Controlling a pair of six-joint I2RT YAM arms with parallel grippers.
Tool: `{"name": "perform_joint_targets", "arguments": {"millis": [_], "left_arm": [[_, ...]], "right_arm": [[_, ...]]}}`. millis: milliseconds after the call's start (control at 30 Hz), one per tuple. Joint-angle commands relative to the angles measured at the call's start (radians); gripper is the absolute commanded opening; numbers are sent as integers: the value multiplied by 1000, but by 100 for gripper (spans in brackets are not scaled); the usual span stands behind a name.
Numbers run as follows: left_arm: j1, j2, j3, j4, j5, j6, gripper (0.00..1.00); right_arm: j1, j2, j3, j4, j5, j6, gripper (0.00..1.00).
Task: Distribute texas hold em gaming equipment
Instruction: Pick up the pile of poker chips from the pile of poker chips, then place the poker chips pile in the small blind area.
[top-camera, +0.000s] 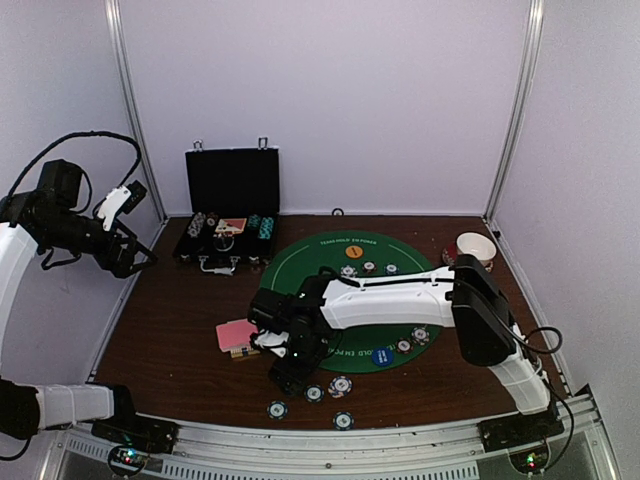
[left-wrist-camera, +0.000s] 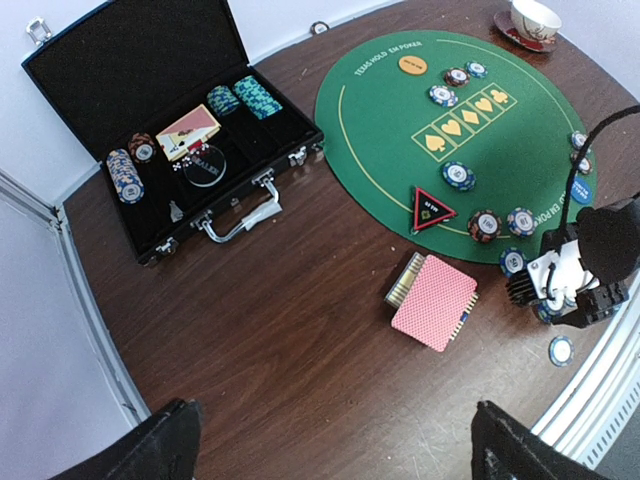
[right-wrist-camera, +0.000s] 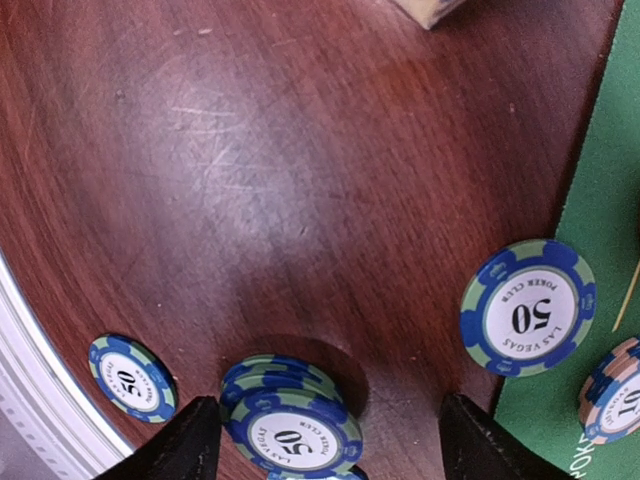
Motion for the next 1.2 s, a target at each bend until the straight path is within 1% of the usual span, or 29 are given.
{"name": "perform_joint_targets", "arguments": {"millis": [0,267,333,500,733,933,1033,1167], "left_arm": [[5,-3,16,-2,7,15,97],[5,-2,20,-3,6,18,98],[5,-1,22,-3,6,17,98],[6,0,25,-3,8,15,97],[6,0,24,-4,8,17,97],[6,12,7,-3,14,27,98],[6,29,0,-3,19,33,98],[4,56,-7,-4,37,52,98]], "right_arm": [[7,27,23,-1,-7,-4,72],[21,27,18,-11,16,-9,56],[24,26,28,-22,21,-10,49],[34,15,52,-48,40,-11,35],[37,-27,73,-76,74,-6,19],[6,-126,54,-84,85,13,14],[-36,-191,-4,-67,85,31,13],[-125,-267,-124,-41,95,49,13]]}}
